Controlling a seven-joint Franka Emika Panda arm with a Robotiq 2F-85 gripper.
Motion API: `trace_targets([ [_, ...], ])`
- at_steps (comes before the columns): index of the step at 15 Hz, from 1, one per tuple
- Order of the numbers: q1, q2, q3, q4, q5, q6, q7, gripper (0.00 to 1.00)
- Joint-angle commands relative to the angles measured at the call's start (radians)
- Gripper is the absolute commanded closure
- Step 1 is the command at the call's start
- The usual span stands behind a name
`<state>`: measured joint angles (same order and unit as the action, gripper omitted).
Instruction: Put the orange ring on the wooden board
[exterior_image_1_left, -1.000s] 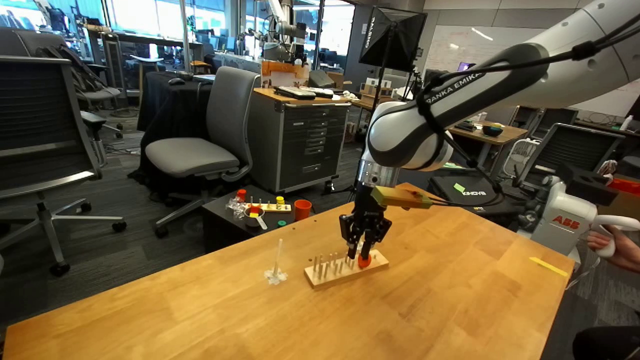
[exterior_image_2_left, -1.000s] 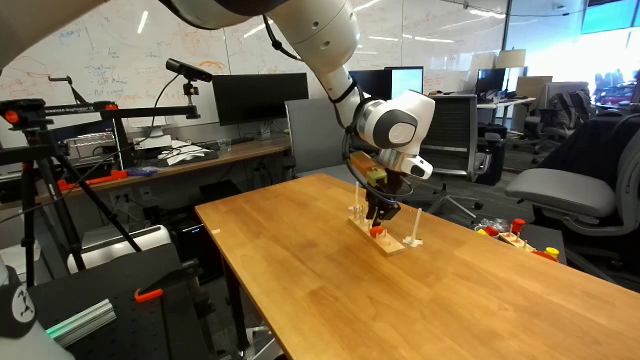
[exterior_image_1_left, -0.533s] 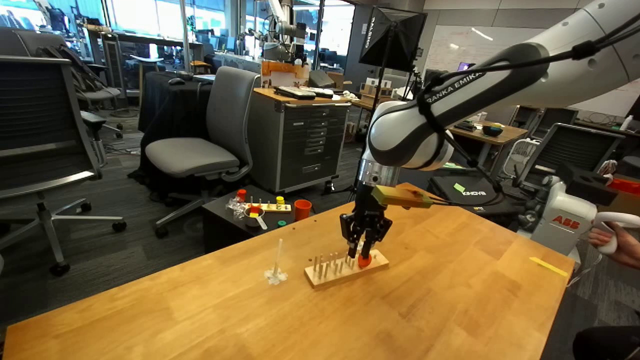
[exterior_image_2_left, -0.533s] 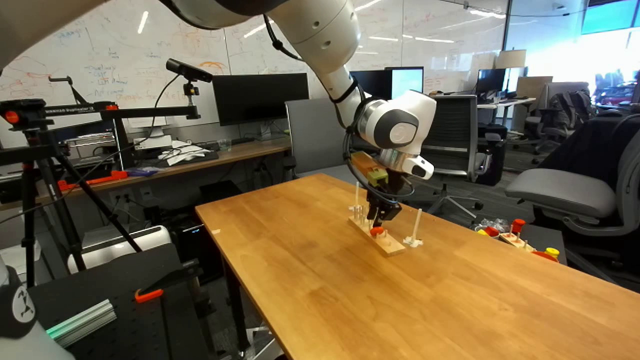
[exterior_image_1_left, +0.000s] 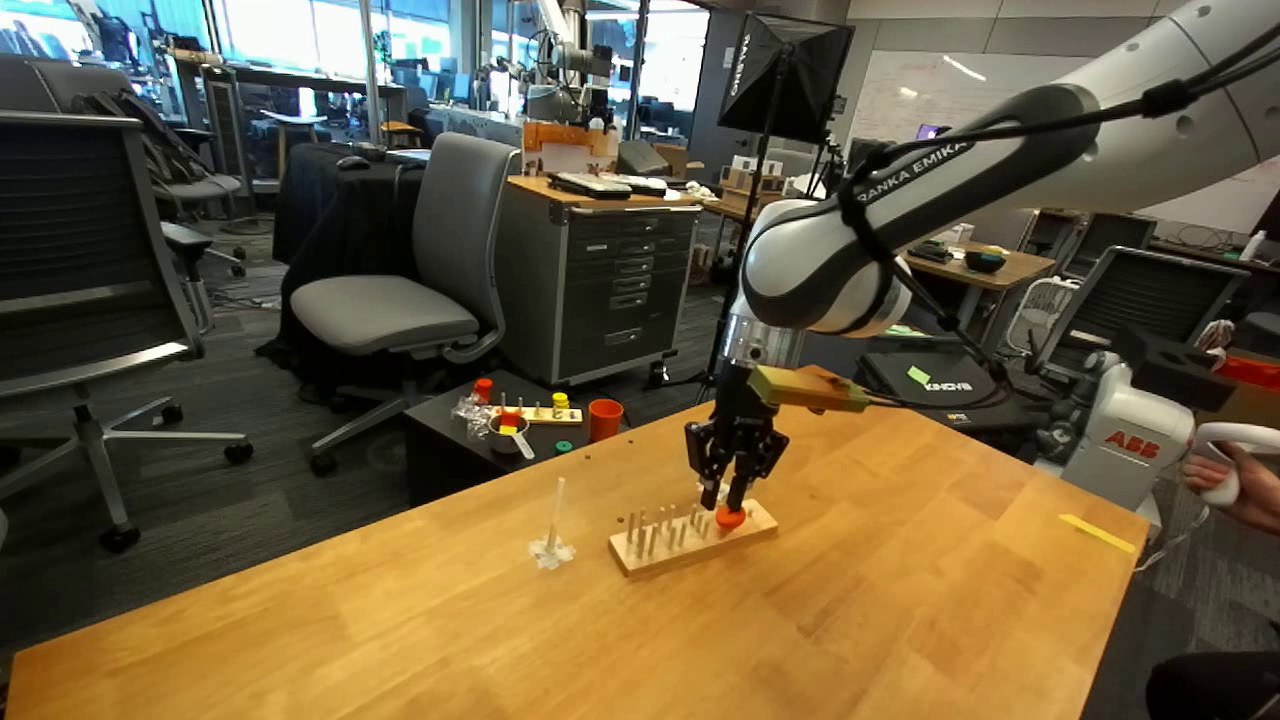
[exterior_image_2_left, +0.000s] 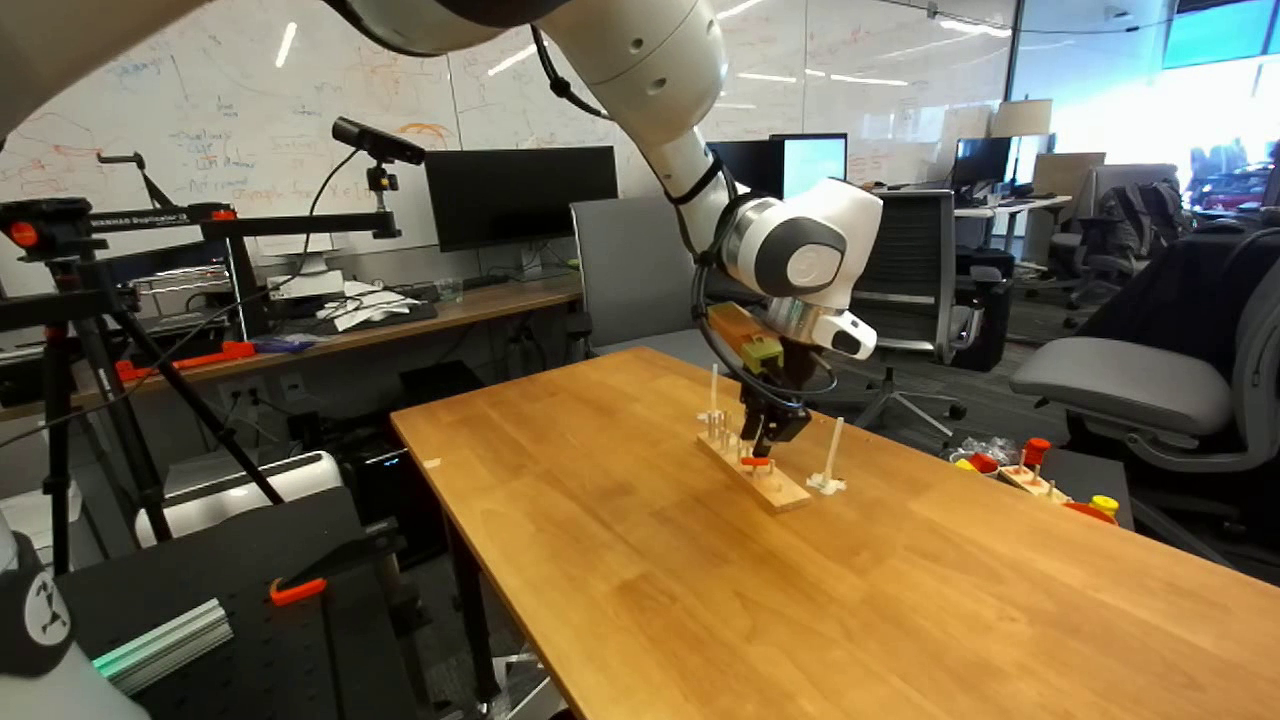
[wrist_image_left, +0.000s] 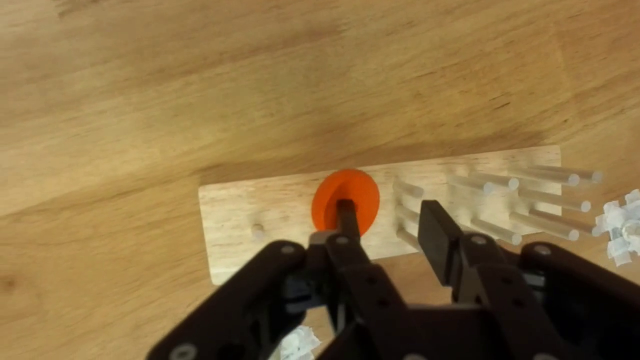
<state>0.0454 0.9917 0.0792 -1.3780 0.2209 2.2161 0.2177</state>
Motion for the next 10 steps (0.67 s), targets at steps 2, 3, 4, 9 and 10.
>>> trace_targets([
  [2, -0.025, -0.043, 0.01, -0.045, 0.027, 0.001, -0.021, 0.86],
  [3, -0.028, -0.043, 0.011, -0.046, 0.028, 0.0, -0.021, 0.86],
  [4, -0.031, -0.043, 0.011, -0.046, 0.029, 0.0, -0.022, 0.86],
  [9, -0.039, -0.044, 0.011, -0.049, 0.036, 0.002, -0.021, 0.86],
  [10, -0.04, -0.044, 0.012, -0.05, 0.036, 0.001, -0.021, 0.86],
])
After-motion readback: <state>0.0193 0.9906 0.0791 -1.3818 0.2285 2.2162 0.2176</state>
